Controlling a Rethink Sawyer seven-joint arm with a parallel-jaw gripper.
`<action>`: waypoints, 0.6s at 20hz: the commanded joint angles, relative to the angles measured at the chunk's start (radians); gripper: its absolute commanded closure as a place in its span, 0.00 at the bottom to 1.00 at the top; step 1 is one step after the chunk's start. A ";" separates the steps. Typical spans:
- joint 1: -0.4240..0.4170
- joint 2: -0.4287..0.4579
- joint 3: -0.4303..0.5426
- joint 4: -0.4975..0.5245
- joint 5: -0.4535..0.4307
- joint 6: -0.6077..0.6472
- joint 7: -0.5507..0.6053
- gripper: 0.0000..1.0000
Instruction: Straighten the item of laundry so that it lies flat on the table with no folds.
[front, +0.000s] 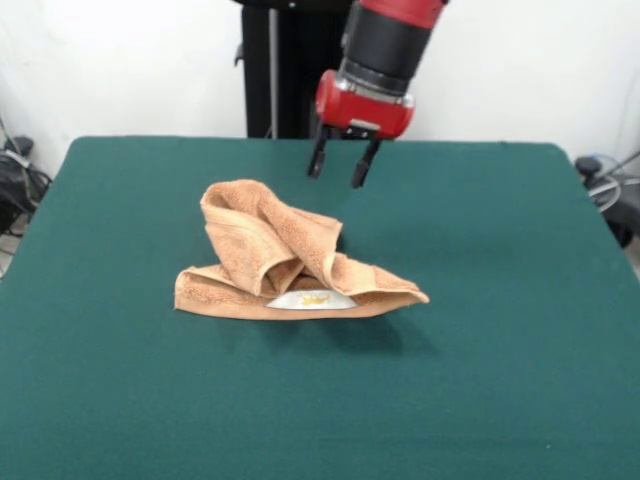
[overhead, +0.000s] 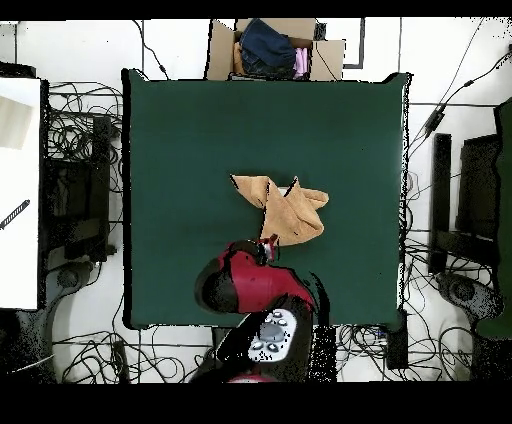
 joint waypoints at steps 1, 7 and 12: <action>0.120 0.041 -0.158 -0.102 0.089 0.199 0.190 0.00; 0.151 0.056 -0.187 -0.116 0.086 0.233 0.193 0.00; 0.163 0.073 -0.198 -0.136 0.060 0.257 0.176 0.00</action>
